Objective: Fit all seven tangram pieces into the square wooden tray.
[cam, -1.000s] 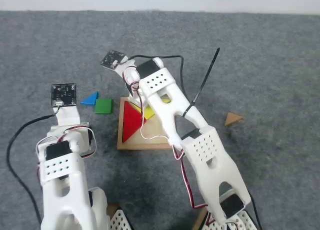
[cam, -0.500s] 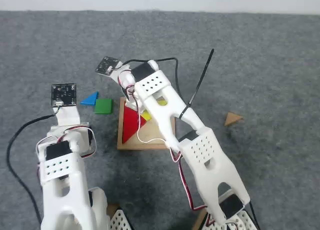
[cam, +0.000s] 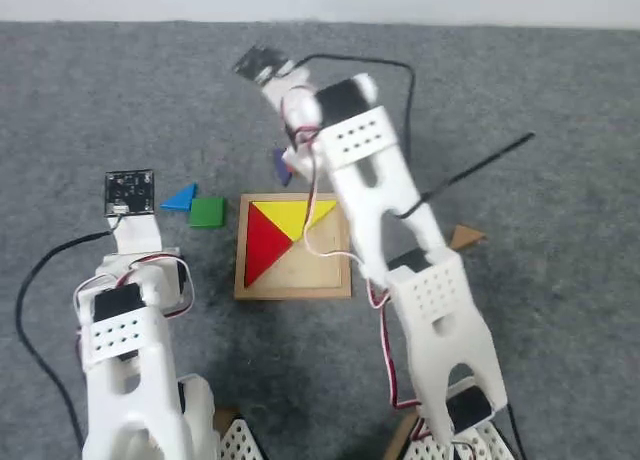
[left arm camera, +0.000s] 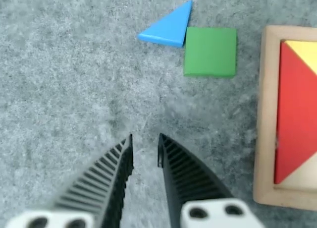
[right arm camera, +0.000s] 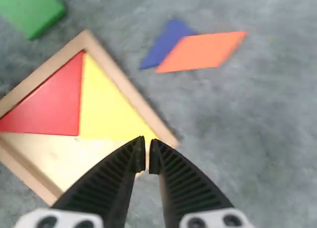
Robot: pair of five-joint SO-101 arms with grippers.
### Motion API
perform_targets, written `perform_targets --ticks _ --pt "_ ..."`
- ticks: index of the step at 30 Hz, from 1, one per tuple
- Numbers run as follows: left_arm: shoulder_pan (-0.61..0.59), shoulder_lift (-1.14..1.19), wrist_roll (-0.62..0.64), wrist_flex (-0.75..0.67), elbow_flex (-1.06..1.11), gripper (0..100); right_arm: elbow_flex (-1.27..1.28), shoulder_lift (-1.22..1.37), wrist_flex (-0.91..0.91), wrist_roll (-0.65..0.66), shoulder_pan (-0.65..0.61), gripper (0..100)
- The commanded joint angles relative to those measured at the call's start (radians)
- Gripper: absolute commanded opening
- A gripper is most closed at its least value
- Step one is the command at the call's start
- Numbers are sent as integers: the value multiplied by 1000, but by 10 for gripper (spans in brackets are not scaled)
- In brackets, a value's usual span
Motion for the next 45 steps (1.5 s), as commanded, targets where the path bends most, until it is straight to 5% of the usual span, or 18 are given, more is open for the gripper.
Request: perform_targets --ticks 1,12,23,29,37,45 --pt "6 -26 -6 -29 -13 87 34 -162 47 -20 25 13" --pt "8 -26 -8 -29 -13 87 612 -585 10 -6 22 13" --pt "8 -23 -8 -29 -12 87 1498 -1136 -412 -60 45 15" --pt "8 -23 -9 -29 -12 87 1886 -1362 -645 -127 189 17" --pt "8 -25 -12 -28 -12 87 2160 -1372 -878 -236 575 72" --pt "8 -21 -14 -23 -12 87 2167 -1369 -937 -387 616 267"
